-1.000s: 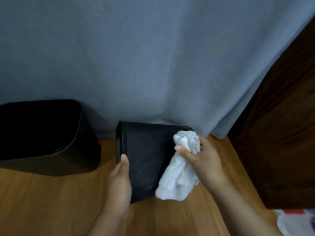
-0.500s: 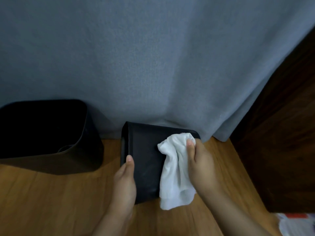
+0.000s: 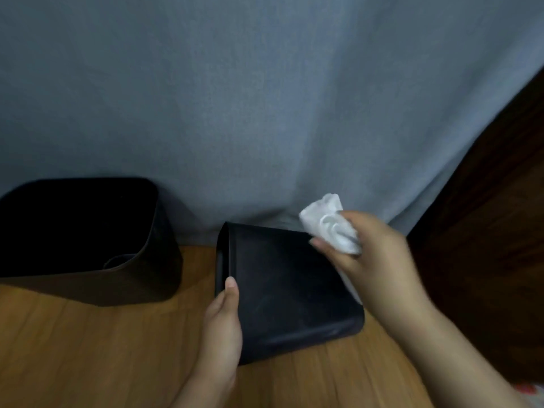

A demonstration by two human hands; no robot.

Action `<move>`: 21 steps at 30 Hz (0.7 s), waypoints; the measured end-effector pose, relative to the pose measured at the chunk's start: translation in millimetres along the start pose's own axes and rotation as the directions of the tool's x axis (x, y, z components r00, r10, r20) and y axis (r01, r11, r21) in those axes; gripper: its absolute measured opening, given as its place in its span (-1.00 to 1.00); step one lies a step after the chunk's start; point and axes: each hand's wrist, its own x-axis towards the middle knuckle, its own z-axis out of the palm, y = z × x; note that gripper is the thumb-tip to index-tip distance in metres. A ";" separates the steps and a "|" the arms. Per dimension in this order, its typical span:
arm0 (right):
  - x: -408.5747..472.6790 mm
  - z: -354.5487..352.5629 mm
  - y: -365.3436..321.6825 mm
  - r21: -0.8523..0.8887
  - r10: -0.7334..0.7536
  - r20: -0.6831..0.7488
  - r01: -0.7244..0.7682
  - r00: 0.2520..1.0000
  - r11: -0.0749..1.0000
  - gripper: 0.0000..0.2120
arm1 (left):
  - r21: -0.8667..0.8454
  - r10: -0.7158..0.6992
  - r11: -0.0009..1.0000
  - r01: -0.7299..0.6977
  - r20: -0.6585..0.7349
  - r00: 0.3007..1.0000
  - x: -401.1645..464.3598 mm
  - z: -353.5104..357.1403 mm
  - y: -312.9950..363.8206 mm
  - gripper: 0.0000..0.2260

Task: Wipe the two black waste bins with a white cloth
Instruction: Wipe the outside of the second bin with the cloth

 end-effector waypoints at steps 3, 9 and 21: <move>-14.7 32.1 -6.4 0.067 0.000 0.156 -0.010 0.988 0.998 -0.73 | -0.004 0.004 1.000 -0.004 -0.008 1.000 1.0 -0.1 -0.7 -0.66; -16.1 60.3 25.8 -0.046 0.253 0.165 -0.248 0.953 0.968 -0.39 | -0.006 0.001 1.000 -0.001 0.017 1.000 0.3 -2.8 0.1 -0.72; -46.8 86.2 0.1 -0.173 -0.056 0.224 0.097 0.973 0.980 -0.41 | 0.000 0.012 1.000 -0.012 -0.010 1.000 2.9 -6.3 -4.2 -0.59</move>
